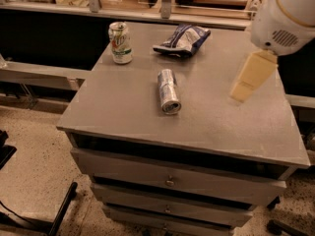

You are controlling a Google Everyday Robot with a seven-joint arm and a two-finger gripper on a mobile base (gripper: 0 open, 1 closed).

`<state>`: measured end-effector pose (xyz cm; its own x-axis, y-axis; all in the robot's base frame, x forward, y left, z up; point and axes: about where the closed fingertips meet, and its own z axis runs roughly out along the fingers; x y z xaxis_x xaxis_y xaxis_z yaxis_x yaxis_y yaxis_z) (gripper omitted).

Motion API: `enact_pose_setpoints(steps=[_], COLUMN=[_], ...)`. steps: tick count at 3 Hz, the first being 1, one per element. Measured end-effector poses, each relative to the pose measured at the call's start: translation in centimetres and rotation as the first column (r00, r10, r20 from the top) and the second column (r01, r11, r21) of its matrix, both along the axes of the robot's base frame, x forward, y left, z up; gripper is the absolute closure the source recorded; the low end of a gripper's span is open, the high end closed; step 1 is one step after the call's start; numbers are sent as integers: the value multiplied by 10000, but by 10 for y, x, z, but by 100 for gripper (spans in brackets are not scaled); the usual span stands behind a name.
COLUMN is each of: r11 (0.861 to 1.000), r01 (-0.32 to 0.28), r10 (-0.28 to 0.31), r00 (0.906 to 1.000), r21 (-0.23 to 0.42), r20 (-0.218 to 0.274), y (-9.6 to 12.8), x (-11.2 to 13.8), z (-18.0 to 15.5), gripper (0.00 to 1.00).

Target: Pick redbull can

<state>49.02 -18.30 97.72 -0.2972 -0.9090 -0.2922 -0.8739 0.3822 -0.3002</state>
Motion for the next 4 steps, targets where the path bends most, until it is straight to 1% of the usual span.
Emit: enact_pose_setpoints(steps=[1,2,3,4], r11=[9953,9758,9328,8623], r01=[966,2176,3569,5039], r10=[-966,-2162,-3520,-4953], r00=[9953,9749,9322,8600], r21=[-60,225,509,512], r20=[-37,-523,-843,-1226], y=[24,51,67,70], x=[44,89,117,123], z=[-4,-13,-27,-47], gripper=[0,0,0,0])
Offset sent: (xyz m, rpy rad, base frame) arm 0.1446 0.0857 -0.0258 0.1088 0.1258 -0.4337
